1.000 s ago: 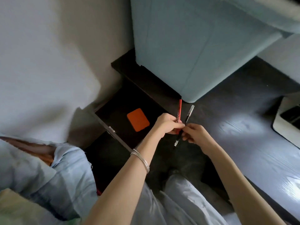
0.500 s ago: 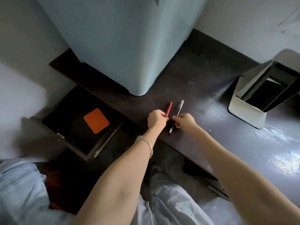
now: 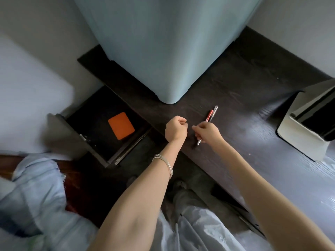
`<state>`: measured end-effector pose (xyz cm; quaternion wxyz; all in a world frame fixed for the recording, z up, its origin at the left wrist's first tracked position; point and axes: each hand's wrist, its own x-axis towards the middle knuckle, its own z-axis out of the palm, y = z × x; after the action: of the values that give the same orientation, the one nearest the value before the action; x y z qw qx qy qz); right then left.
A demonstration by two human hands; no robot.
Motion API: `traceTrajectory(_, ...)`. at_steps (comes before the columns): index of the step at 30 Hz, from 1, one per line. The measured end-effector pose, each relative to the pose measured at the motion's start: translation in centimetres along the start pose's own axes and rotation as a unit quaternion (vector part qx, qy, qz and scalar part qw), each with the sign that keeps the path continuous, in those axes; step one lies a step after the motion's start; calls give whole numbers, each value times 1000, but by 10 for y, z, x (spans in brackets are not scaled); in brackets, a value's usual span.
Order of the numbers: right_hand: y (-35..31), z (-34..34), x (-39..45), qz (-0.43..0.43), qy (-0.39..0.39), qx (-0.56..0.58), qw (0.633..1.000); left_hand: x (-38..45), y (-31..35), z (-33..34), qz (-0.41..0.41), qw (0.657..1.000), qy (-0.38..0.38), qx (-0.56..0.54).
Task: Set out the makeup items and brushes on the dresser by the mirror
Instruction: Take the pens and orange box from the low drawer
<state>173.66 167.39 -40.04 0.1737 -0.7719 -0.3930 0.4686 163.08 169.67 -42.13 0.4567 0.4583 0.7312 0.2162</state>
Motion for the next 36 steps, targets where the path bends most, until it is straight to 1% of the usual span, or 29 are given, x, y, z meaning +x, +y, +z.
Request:
traceTrajectory(4, -50, 52, -11, -26, -109, 25, 993, 14, -33, -62, -27, 995, 68, -66)
traceTrajectory(7, -85, 105, -14, -29, -178, 40, 983, 33, -72, -113, -69, 989, 110, -64)
traceTrajectory(9, -103, 144, -9, -36, -202, 24, 978, 50, -100, -143, -121, 985, 116, -49)
traceTrajectory(11, -118, 182, -2, -46, -213, -9, 976, 68, -128, -166, -163, 979, 94, -72)
traceTrajectory(13, -126, 215, 10, -42, -214, -37, 975, 86, -150, -182, -176, 977, 57, -102)
traceTrajectory(16, -129, 257, 39, -9, -196, -51, 979, 116, -174, -196, -188, 972, 8, -140)
traceTrajectory(19, -127, 285, 75, 27, -185, -66, 980, 152, -191, -195, -220, 954, -40, -202)
traceTrajectory(22, -120, 301, 107, 71, -175, -55, 981, 186, -208, -189, -260, 933, -59, -242)
traceTrajectory(26, -106, 315, 130, 115, -193, -21, 974, 212, -221, -183, -302, 914, -80, -259)
traceTrajectory(30, -101, 324, 137, 133, -180, -5, 975, 216, -221, -175, -309, 898, -92, -298)
traceTrajectory(32, -100, 325, 135, 130, -163, -15, 978, 214, -218, -176, -297, 902, -103, -294)
traceTrajectory(36, -104, 314, 116, 106, -127, -2, 986, 200, -205, -195, -248, 914, -123, -298)
